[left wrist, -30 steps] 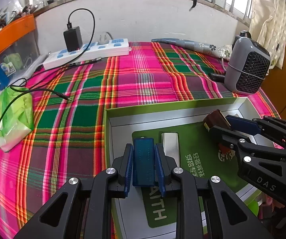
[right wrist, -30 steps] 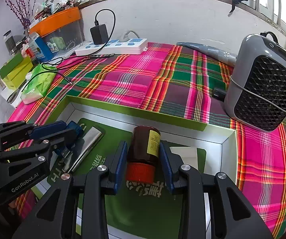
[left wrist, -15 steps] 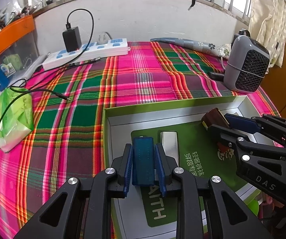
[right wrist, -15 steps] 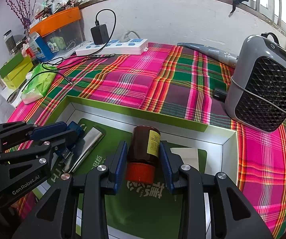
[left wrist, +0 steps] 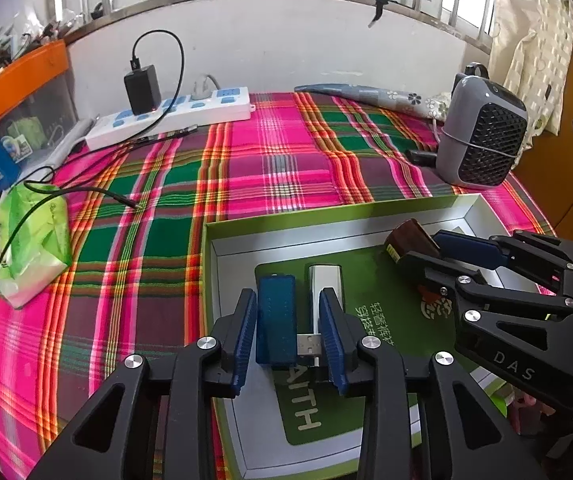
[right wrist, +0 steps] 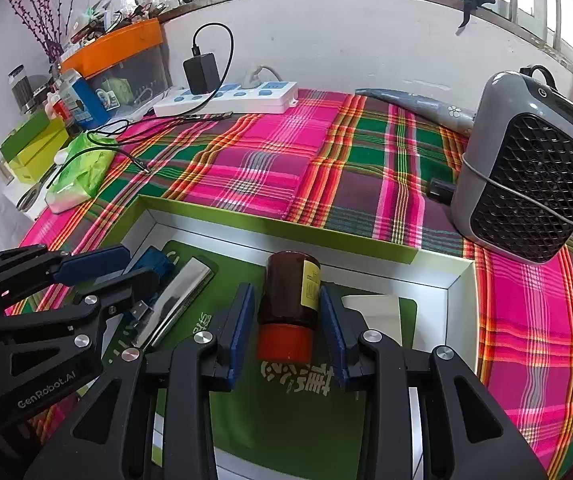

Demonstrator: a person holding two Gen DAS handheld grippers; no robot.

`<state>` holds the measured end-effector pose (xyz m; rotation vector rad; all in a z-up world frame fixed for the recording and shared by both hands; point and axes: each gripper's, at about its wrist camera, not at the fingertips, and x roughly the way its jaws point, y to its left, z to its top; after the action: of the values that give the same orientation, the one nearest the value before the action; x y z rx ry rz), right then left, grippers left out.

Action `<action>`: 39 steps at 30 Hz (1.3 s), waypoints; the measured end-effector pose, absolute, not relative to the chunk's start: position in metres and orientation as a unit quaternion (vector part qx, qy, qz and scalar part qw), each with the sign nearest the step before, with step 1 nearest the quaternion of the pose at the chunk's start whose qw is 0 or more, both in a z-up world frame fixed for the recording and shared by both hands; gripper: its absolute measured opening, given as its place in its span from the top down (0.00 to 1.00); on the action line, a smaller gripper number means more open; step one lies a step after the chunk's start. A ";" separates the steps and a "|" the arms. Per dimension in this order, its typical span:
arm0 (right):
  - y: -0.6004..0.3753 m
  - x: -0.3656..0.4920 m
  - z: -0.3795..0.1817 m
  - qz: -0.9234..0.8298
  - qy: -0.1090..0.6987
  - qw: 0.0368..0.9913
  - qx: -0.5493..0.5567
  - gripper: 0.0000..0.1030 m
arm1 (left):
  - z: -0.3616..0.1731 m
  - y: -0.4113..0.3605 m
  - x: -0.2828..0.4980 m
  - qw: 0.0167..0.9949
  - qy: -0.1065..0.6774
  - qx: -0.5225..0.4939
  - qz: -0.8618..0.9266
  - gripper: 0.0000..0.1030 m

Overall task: Organize rigid objects
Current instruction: 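Open the left tool to drop the blue USB stick while the right tool releases the brown bottle, then move the left tool toward the pink clip while the right tool reaches the black cylinder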

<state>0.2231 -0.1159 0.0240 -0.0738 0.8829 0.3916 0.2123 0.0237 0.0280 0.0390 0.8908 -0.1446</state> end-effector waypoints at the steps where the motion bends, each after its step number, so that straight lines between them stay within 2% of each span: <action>1: -0.116 0.222 0.024 0.188 0.424 0.885 -0.036 0.65 | 0.029 0.024 0.211 0.900 0.429 0.020 -0.069 0.69; 7: -0.117 0.216 0.028 0.189 0.419 0.888 -0.030 0.58 | 0.035 0.025 0.204 0.903 0.423 0.018 -0.070 0.67; 25: -0.130 0.168 0.051 0.187 0.389 0.902 -0.009 0.58 | 0.056 0.037 0.150 0.914 0.397 -0.002 -0.082 0.63; 39: -0.128 0.094 0.049 0.211 0.387 0.898 0.001 0.58 | 0.043 0.059 0.095 0.912 0.401 -0.039 -0.077 0.63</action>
<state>0.0940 -0.1276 0.0487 0.0013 0.8009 0.4364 0.0946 0.0593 0.0432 -0.0811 0.8255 -0.1586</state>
